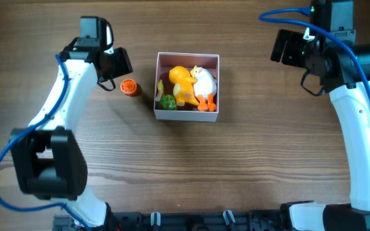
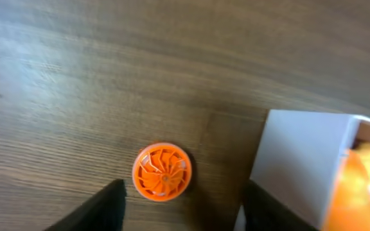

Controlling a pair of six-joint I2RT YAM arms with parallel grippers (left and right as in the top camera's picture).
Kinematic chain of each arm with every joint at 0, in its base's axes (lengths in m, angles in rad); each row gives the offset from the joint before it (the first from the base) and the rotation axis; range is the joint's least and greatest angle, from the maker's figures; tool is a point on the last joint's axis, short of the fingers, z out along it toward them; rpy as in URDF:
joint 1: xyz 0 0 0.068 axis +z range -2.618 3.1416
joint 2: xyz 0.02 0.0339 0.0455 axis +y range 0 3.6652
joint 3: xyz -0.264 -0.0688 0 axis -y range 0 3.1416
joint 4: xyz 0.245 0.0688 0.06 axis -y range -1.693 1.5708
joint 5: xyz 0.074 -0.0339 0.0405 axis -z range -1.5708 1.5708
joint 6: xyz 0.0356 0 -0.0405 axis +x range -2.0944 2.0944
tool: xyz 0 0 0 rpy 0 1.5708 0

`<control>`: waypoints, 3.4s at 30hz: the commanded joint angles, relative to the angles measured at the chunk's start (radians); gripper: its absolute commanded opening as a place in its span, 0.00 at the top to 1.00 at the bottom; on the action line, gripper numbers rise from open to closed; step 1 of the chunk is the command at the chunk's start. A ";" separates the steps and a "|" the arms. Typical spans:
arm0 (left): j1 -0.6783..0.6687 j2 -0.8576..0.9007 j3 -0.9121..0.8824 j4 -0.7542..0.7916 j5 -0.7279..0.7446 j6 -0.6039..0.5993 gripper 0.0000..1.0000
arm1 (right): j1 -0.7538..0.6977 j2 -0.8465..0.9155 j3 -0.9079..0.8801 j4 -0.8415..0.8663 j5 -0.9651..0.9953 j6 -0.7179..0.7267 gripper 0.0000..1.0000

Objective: Pack container
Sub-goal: 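Lower the left gripper onto the orange round toy and grasp it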

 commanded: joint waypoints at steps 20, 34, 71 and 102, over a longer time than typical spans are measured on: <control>-0.098 0.190 0.011 0.018 -0.119 0.125 0.11 | 0.000 0.006 0.000 0.000 0.014 -0.005 0.00; -0.092 0.188 0.014 0.031 -0.141 0.120 0.08 | 0.000 0.006 0.000 0.000 0.014 -0.005 0.00; -0.060 0.196 -0.003 -0.023 -0.137 0.057 0.06 | 0.000 0.006 0.000 0.000 0.014 -0.005 0.00; -0.060 0.258 -0.002 -0.038 -0.137 0.057 0.22 | 0.000 0.006 0.000 0.000 0.014 -0.005 0.00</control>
